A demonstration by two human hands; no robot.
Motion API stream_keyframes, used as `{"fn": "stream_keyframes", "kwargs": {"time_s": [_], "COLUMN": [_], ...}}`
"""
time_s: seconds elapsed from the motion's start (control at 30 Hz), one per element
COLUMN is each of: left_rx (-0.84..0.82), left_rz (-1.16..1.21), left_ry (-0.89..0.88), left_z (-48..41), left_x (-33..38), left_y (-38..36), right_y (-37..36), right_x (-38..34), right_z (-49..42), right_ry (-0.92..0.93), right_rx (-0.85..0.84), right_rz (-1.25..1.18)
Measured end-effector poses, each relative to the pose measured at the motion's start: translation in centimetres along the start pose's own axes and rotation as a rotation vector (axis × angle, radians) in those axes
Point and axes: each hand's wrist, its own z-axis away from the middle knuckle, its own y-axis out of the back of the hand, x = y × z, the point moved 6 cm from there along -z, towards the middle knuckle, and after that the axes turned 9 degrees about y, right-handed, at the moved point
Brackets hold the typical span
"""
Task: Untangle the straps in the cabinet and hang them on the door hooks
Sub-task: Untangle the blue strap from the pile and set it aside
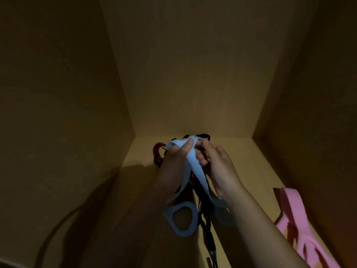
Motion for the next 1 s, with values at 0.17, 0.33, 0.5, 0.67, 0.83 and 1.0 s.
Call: {"fn": "stream_keyframes", "kwargs": {"time_s": [0.17,0.33,0.5,0.67,0.83,1.0], "left_rx": [0.025,0.032,0.003,-0.027,-0.034,-0.021], "left_rz": [-0.019,-0.128,-0.017,0.027,0.008,-0.04], "left_ry": [-0.132,-0.301,-0.338,-0.35,-0.381,-0.427], "left_z": [-1.2,-1.6,-1.3,-1.0,-0.9,-0.6], "left_x": [5.7,11.0,14.6,16.5,17.0,17.2], "left_y": [-1.0,-2.6,-3.7,-4.7,-5.6,-6.1], "right_y": [-0.9,-1.9,-3.4,-3.8,-3.5,-3.2], "right_x": [-2.2,-6.1,-9.6,-10.4,-10.9,-11.4], "right_z": [-0.3,-0.5,-1.4,-2.1,-1.9,-1.6], "right_ry": [0.075,0.184,0.196,0.236,0.237,0.253], "right_rx": [-0.088,-0.173,-0.209,-0.134,-0.097,-0.107], "right_rz": [0.052,0.169,0.048,0.151,0.181,0.194]}}
